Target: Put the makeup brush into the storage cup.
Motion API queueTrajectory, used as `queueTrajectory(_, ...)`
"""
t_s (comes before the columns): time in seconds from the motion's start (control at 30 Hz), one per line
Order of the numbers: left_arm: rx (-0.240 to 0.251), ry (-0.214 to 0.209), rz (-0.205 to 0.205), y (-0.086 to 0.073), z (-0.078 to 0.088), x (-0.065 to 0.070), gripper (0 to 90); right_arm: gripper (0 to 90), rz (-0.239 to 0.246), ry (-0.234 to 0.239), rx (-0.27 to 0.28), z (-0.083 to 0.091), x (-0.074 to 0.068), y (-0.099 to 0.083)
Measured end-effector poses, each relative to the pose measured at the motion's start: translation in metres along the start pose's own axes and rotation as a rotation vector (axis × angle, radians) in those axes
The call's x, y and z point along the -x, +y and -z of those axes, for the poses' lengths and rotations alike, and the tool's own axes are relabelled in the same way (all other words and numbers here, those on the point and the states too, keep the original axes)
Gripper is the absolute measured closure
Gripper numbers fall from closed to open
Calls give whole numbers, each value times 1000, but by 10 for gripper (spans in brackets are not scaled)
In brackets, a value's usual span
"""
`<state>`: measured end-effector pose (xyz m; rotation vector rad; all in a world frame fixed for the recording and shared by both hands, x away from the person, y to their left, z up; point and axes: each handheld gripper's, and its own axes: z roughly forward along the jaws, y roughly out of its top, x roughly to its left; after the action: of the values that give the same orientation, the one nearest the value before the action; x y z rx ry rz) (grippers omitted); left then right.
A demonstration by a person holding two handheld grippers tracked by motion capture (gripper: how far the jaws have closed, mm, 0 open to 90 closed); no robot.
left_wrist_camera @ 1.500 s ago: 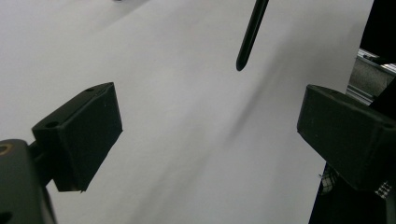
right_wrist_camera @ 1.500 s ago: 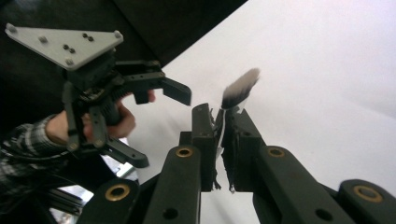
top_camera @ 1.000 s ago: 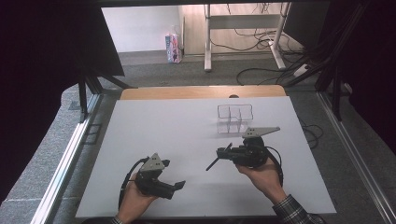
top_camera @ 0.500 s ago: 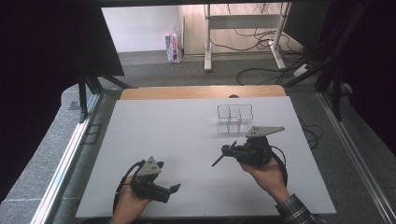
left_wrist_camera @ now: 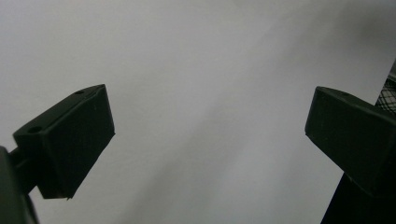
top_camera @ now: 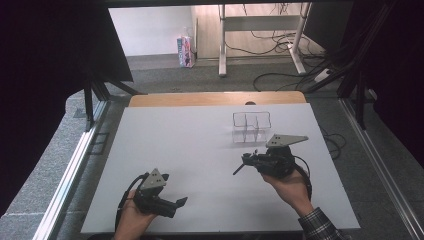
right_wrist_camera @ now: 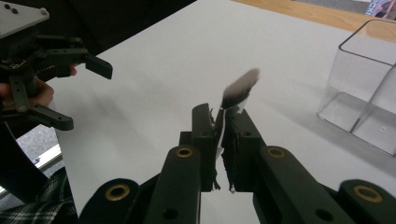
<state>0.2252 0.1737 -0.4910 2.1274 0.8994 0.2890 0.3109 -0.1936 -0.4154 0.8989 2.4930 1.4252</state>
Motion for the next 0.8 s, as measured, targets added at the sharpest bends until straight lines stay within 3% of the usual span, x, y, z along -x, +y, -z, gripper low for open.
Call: queueTrajectory(0.8,39,73,58,-18,19,-14,14,828,0,-83,6,11,14,1)
